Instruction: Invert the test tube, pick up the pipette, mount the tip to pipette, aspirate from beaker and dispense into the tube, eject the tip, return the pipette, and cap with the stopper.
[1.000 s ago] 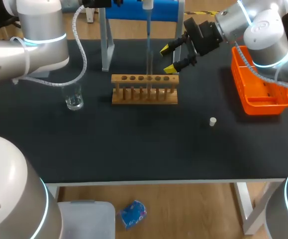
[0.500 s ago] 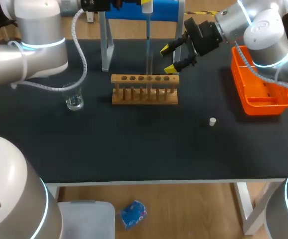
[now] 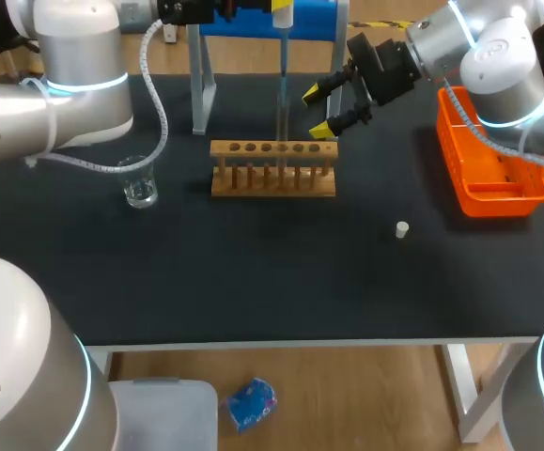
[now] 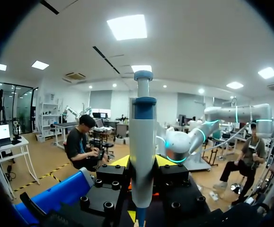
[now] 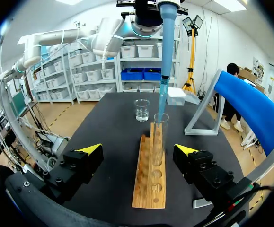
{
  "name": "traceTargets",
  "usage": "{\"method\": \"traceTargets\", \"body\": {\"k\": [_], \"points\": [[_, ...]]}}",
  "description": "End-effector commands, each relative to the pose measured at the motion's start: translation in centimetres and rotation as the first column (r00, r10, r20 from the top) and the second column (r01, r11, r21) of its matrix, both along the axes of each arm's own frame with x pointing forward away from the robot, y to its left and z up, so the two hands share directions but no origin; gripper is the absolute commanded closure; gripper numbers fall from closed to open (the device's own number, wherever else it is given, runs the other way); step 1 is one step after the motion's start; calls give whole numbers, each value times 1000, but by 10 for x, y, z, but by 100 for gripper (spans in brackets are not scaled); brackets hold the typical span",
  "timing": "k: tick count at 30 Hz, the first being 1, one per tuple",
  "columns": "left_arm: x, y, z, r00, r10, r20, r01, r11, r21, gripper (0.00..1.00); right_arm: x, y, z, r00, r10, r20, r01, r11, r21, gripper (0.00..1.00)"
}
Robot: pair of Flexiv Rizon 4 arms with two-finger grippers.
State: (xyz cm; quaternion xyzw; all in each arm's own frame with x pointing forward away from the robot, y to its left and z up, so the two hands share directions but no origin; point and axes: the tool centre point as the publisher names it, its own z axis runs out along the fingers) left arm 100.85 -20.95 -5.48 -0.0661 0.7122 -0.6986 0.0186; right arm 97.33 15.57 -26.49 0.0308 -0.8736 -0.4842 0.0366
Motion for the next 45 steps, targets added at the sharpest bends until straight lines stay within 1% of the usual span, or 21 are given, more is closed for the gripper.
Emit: {"method": "traceTargets", "body": {"k": [1, 10, 26, 39, 45], "points": [[3, 0, -4, 1000, -7, -3, 7, 1000, -3, 100, 0, 0, 0, 1000, 0, 0, 0, 1000, -1, 0], [2, 0, -16, 1000, -17, -11, 17, 1000, -8, 100, 0, 0, 0, 1000, 0, 0, 0, 1000, -1, 0], [0, -4, -26, 999, -28, -19, 28, 1000, -4, 100, 0, 0, 0, 1000, 0, 0, 0, 1000, -1, 0], [0, -4, -37, 999, -21, -42, 21, 1000, -10, 100, 0, 0, 0, 1000, 0, 0, 0, 1000, -1, 0], [1, -4, -38, 999, -17, -35, 17, 1000, -5, 100, 0, 0, 0, 1000, 0, 0, 0, 1000, -1, 0]]}}
